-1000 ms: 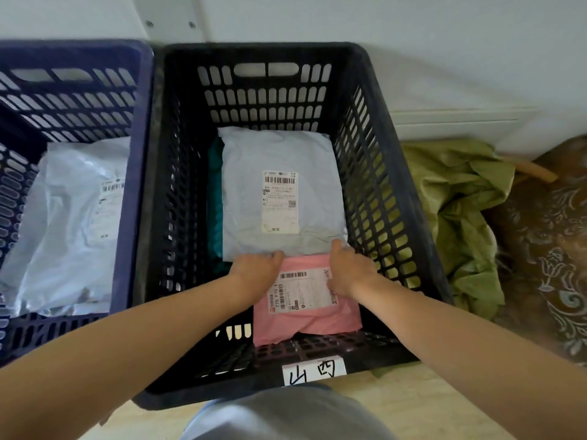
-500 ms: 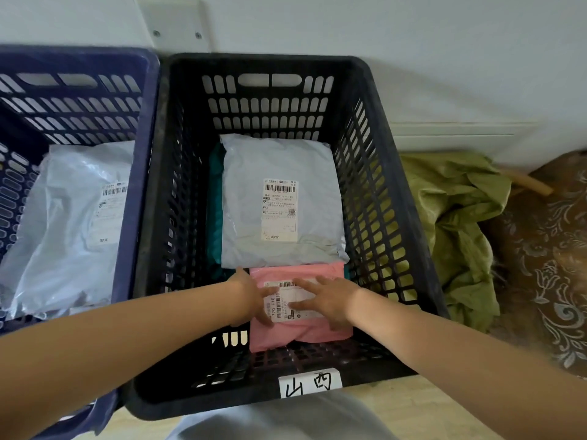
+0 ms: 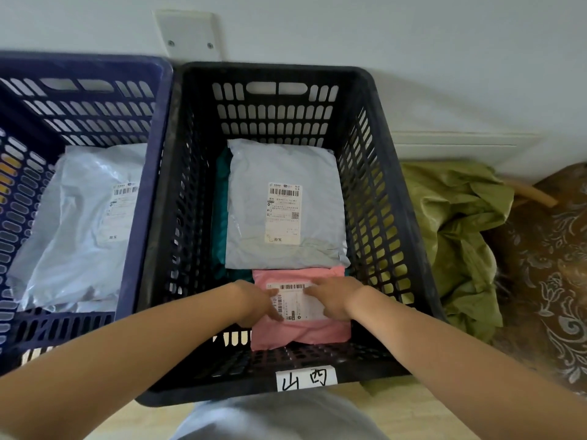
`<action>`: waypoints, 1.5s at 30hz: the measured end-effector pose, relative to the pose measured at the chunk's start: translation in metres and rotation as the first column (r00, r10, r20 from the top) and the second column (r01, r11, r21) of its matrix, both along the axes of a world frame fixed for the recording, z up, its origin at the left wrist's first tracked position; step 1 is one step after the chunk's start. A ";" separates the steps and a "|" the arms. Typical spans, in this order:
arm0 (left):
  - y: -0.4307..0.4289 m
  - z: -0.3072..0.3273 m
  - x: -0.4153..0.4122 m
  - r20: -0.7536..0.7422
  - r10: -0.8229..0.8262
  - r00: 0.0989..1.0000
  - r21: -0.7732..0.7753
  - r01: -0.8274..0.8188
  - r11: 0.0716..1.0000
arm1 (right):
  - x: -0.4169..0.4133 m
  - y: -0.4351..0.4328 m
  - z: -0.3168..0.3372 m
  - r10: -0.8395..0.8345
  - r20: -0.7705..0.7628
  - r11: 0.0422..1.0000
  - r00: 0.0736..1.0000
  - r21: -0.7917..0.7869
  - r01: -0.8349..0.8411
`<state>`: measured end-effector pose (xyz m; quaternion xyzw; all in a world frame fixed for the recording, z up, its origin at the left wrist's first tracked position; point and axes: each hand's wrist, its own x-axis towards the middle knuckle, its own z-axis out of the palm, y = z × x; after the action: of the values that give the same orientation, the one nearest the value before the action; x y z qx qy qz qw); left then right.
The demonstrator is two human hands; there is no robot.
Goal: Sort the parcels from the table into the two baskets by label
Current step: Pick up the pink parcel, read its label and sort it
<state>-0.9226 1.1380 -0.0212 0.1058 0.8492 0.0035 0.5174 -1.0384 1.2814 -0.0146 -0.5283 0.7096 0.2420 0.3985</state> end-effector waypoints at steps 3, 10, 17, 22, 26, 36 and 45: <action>-0.003 0.006 0.001 -0.068 0.181 0.981 0.070 -0.176 0.982 | -0.002 -0.006 0.005 -0.120 -0.010 0.983 0.993 -0.141 0.118; -0.009 0.033 0.009 -0.294 0.580 0.760 0.209 -0.541 0.815 | -0.013 -0.008 0.031 -0.411 0.168 0.820 0.896 -0.362 0.443; 0.010 0.081 0.022 -0.444 0.841 0.310 0.466 -0.722 0.512 | -0.003 -0.022 0.066 -0.444 0.498 0.509 0.745 -0.544 0.667; 0.013 0.119 0.040 -0.456 0.889 -0.034 0.654 -0.691 0.309 | 0.014 -0.039 0.095 -0.334 0.616 0.366 0.713 -0.612 0.701; 0.005 0.138 0.074 -0.442 0.849 -0.291 0.761 -0.623 0.182 | 0.036 -0.063 0.116 -0.271 0.683 0.292 0.679 -0.613 0.734; -0.036 0.162 0.187 -0.292 0.635 -0.715 0.927 -0.376 0.002 | 0.159 -0.147 0.153 -0.003 0.714 0.293 0.700 -0.669 0.683; -0.113 0.161 0.347 -0.148 0.485 -0.862 0.978 -0.200 -0.056 | 0.307 -0.242 0.159 0.079 0.752 0.360 0.654 -0.633 0.685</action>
<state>-0.5756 1.0249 0.1394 -0.5251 0.6113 0.3984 -0.4380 -0.7319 1.0391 0.1441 -0.5440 0.6172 -0.4676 0.3233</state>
